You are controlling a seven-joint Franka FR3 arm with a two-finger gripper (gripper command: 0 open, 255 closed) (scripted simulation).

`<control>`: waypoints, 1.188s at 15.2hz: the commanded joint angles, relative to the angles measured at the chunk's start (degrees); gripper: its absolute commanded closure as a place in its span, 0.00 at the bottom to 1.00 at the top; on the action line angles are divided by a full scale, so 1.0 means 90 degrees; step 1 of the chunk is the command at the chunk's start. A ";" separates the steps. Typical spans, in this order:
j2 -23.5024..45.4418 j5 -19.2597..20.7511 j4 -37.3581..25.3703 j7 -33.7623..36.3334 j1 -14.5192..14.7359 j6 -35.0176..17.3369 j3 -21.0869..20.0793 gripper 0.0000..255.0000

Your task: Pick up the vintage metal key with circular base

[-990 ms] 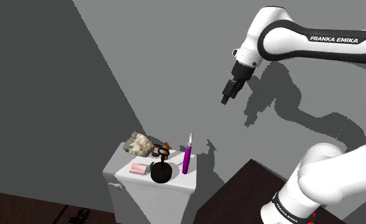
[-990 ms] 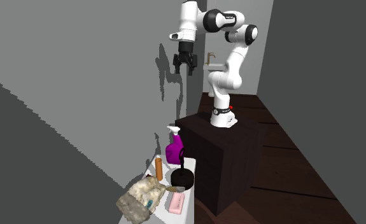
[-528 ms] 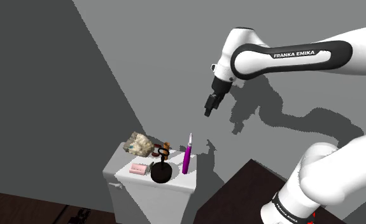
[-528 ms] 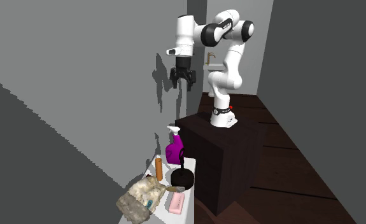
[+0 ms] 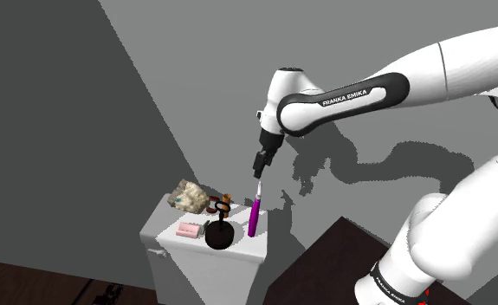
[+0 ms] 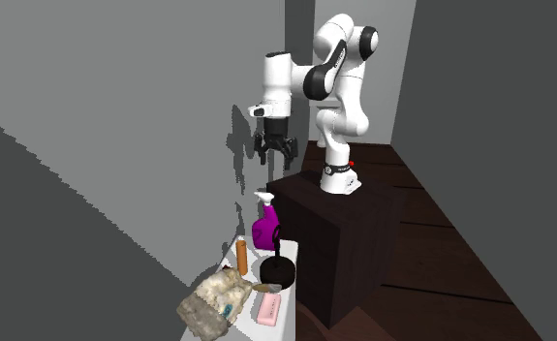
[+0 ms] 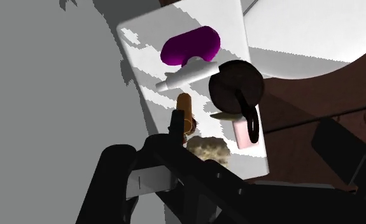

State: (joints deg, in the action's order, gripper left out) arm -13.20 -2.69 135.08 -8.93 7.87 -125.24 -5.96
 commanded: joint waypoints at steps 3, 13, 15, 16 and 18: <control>0.0912 0.0121 -0.0301 0.0043 0.0138 -0.0466 -0.0201 0.00; 0.3010 0.0670 -0.1237 0.0212 0.0489 -0.1263 -0.0451 0.00; 0.3134 0.0706 -0.1209 0.0236 0.0499 -0.1413 -0.0437 0.00; 0.3197 0.0725 -0.1197 0.0249 0.0504 -0.1487 -0.0429 0.00; 0.3327 0.0763 -0.1177 0.0275 0.0516 -0.1634 -0.0413 0.00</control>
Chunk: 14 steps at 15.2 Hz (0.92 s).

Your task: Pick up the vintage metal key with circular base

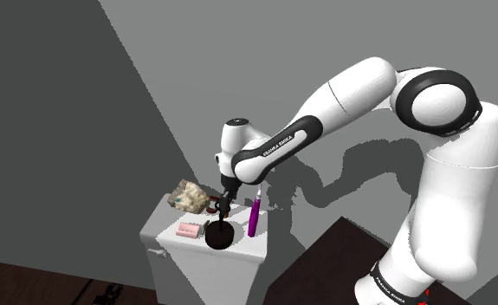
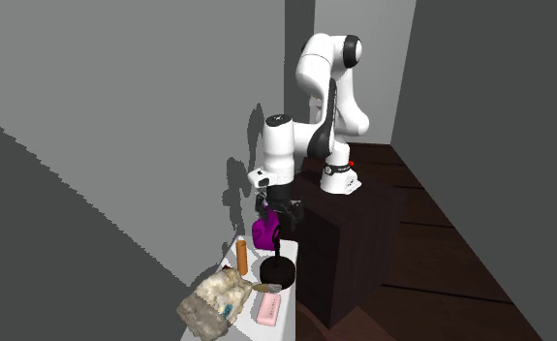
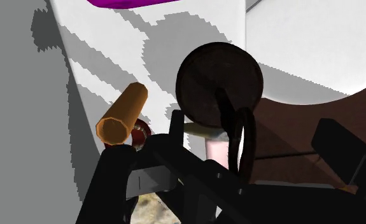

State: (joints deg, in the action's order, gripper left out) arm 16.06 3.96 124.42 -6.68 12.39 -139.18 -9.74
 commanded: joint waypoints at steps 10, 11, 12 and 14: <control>0.0177 0.0052 0.0024 0.0036 0.0017 -0.0201 0.0022 1.00; 0.0177 0.0052 0.0024 0.0036 0.0017 -0.0201 0.0022 1.00; 0.0178 0.0052 0.0022 0.0034 0.0016 -0.0200 0.0022 1.00; 0.0114 0.0034 0.0013 0.0032 0.0017 -0.0127 0.0011 1.00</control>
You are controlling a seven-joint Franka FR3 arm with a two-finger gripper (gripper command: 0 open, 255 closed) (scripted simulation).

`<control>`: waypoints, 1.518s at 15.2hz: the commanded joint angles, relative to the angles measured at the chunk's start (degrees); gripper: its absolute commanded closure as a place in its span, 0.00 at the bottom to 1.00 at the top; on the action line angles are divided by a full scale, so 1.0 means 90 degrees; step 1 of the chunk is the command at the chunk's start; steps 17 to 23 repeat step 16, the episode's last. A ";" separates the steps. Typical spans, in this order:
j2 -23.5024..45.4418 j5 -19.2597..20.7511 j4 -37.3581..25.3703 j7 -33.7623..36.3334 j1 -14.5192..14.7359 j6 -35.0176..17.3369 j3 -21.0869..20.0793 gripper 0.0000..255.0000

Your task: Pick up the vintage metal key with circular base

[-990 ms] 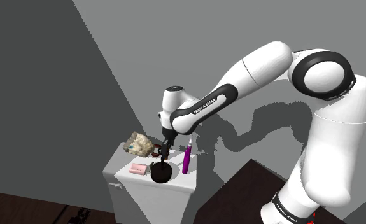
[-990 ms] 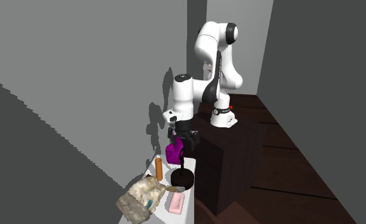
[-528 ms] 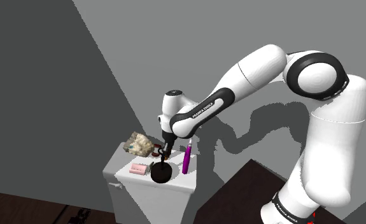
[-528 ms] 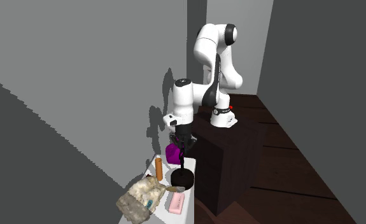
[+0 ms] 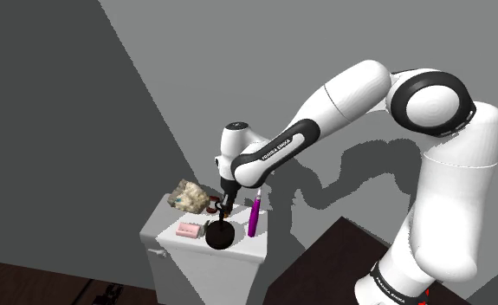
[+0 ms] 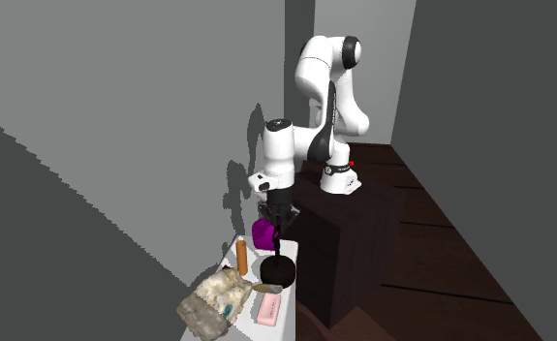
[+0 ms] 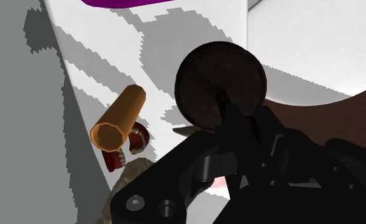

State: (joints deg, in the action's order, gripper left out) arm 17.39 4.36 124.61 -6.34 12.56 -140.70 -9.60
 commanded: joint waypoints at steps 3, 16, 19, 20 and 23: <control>-0.0229 -0.0067 -0.0039 -0.0044 -0.0021 0.0263 -0.0030 1.00; -0.0873 -0.0249 -0.0258 -0.0168 -0.0064 0.1115 -0.0088 1.00; -0.0873 -0.0249 -0.0258 -0.0168 -0.0064 0.1115 -0.0088 1.00; -0.0873 -0.0249 -0.0258 -0.0168 -0.0064 0.1115 -0.0088 1.00; -0.0873 -0.0249 -0.0258 -0.0168 -0.0064 0.1115 -0.0088 1.00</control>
